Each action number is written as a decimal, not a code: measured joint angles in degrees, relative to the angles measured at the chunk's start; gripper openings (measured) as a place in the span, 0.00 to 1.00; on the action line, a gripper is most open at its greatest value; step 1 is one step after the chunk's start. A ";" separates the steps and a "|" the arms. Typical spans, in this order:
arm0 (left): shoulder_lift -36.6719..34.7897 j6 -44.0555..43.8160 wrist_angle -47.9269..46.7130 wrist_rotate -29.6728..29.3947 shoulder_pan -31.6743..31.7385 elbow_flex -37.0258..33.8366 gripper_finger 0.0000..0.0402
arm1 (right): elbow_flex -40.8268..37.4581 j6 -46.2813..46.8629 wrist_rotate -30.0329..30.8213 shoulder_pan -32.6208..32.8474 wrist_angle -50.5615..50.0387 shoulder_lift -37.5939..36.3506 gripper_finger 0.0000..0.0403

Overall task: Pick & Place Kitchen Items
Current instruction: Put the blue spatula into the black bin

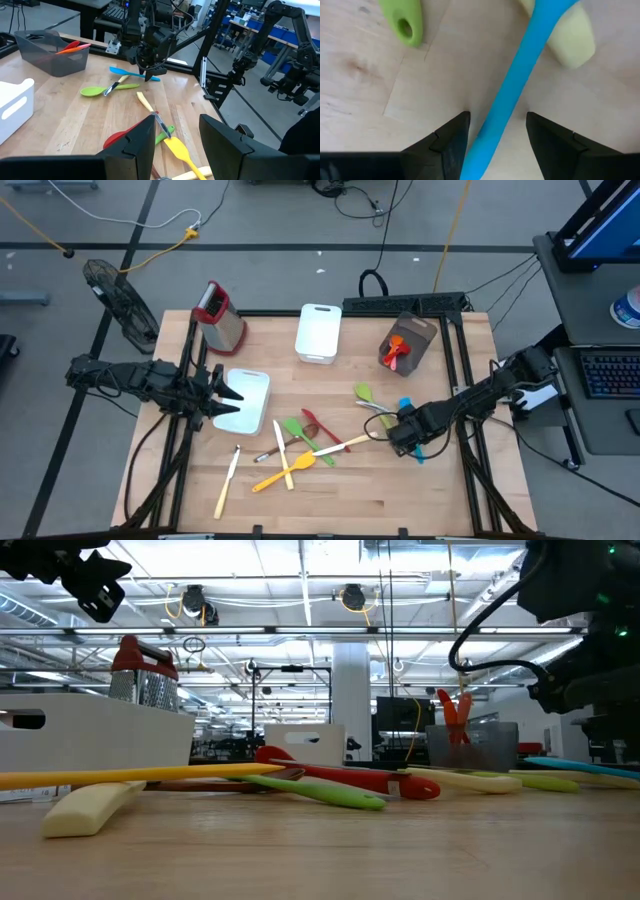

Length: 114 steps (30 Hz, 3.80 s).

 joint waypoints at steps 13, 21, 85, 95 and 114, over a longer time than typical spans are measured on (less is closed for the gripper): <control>-0.01 1.43 -0.02 0.00 0.00 0.00 0.39 | 0.00 7.44 0.10 2.79 2.61 0.04 0.32; 0.00 1.54 -0.02 0.00 0.00 0.00 0.39 | 0.02 8.55 1.86 2.84 2.90 0.07 0.10; 0.00 1.53 0.02 -0.04 0.00 0.00 0.39 | -0.04 2.50 17.82 -29.29 21.14 -47.88 0.10; 0.00 1.53 0.06 -0.04 0.00 0.00 0.39 | -0.80 5.28 -1.26 -45.91 17.52 -48.28 0.10; -0.01 1.52 0.08 -0.04 0.00 0.00 0.39 | -19.11 21.08 -26.41 -70.91 44.51 -46.41 0.10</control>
